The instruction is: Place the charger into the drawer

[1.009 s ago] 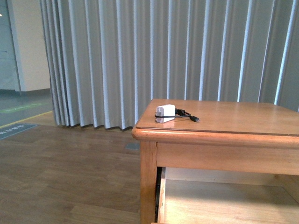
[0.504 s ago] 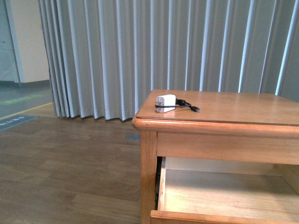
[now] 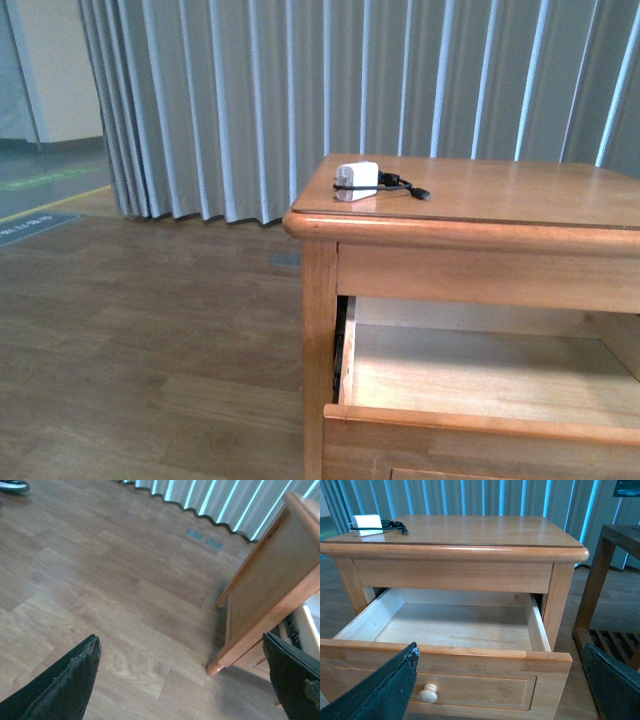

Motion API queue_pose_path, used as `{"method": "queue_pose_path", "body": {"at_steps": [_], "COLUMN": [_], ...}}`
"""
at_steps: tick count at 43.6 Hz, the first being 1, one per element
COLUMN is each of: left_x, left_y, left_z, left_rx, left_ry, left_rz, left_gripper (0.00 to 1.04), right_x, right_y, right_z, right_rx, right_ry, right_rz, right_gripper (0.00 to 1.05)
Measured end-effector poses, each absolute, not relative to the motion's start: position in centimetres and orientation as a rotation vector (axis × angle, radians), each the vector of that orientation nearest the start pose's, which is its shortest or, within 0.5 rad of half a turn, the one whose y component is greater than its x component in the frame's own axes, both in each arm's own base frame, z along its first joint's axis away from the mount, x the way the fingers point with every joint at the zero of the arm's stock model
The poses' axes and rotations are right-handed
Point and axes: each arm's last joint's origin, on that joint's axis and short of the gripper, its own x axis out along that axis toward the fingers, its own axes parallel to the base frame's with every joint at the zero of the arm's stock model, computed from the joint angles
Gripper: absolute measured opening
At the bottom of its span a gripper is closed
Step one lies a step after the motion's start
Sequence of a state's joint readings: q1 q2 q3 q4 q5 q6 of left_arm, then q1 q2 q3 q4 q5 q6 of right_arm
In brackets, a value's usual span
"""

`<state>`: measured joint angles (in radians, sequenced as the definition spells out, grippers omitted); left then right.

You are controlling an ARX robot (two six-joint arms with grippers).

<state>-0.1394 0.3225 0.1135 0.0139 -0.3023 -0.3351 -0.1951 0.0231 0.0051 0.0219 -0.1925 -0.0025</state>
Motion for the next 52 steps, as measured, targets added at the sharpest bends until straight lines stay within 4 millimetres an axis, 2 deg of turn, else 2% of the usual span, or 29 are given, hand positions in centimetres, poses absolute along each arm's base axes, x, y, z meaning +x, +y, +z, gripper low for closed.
{"method": "queue_pose_path", "body": {"at_steps": [4,9,20,27,35,52], "left_x": [13.9,18.7,30.9,37.3,41.9,45.8], "left_y": [-1.3,-3.0,-10.0,-14.1,-17.4,-21.5], "left_z": [20.1,22.8,26.3,26.9,26.7,24.4], "left_rx": [-0.295,-0.238,-0.049,0.012,0.022,-0.028], "left_ry": [0.132,0.134,0.207,0.207,0.197,0.215], "left_rz": [0.14,0.037,-0.177,-0.214,-0.243,-0.353], "left_gripper": [0.99,0.99,0.99,0.99,0.99,0.99], "right_x": [9.7,9.7,9.7,9.7,9.7,9.7], "right_y": [-1.4,-1.4,-1.4,-1.4,-1.4,-1.4], "right_z": [16.6,16.6,16.6,16.6,16.6,16.6], "right_rx": [-0.004,-0.004,-0.004,-0.004,-0.004,-0.004], "right_ry": [-0.004,-0.004,-0.004,-0.004,-0.004,-0.004], "right_rz": [-0.002,-0.002,-0.002,-0.002,-0.002,-0.002], "right_gripper": [0.96,0.96,0.96,0.96,0.96,0.96]}}
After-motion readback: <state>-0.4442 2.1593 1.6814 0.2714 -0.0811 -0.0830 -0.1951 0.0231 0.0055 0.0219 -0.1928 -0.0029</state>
